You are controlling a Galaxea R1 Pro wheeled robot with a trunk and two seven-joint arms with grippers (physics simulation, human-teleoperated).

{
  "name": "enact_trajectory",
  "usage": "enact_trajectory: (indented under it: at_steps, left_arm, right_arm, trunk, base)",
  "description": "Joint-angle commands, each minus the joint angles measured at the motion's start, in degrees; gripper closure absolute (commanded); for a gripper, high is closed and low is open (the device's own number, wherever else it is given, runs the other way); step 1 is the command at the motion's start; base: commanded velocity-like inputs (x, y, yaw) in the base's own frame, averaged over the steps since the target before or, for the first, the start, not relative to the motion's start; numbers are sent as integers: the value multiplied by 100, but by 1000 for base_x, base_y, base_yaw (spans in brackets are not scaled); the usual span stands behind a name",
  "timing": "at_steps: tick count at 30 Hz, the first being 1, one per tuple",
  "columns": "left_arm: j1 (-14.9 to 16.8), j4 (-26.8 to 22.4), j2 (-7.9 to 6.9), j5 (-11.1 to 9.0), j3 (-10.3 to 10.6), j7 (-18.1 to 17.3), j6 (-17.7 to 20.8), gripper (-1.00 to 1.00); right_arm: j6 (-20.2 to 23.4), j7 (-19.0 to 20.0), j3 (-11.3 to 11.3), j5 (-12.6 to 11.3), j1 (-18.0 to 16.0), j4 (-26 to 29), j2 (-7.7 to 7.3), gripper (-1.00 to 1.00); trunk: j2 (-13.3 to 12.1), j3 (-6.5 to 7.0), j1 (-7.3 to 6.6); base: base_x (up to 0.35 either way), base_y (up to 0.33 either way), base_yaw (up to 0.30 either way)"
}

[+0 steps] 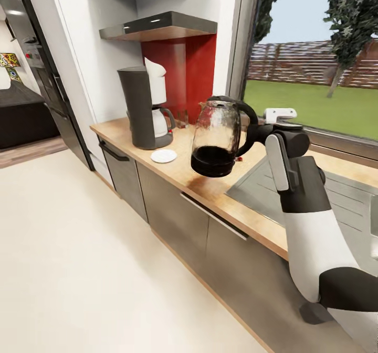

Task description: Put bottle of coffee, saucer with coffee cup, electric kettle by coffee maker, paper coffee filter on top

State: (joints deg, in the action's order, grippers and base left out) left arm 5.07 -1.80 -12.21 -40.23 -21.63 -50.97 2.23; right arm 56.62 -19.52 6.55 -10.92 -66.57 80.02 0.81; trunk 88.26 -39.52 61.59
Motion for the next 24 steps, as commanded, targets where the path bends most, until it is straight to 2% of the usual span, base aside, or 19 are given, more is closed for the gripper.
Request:
enact_trajectory:
  at_steps: [1, 9, 10, 14, 24]
  left_arm:
    - [3, 4, -1, 6, -30, -21, 23, -100]
    - [3, 3, -1, 6, -26, -18, 23, -100]
    - [3, -1, -1, 6, -26, -22, 23, -100]
    - [3, -3, -1, 6, -26, -24, 23, -100]
    - [3, -3, -1, 6, -26, -23, 23, -100]
  right_arm:
    - [6, -226, 10, -21, -22, -41, 15, 100]
    - [7, -417, 33, 54, -48, -141, 36, 100]
    - [1, -420, 168, 55, -49, -144, 34, 100]
    - [-1, -422, 235, 56, -49, -145, 33, 100]
    - [-9, -428, 260, 62, -49, -145, 31, 100]
  trunk:
    - [3, -5, 0]
    - [3, -5, 0]
    - [3, -5, 0]
    - [3, -5, 0]
    - [3, -5, 0]
  base:
    - [6, 5, 0]
    - [149, 50, 0]
    - [236, 143, 0]
    - [148, 81, 0]
    - [128, 98, 0]
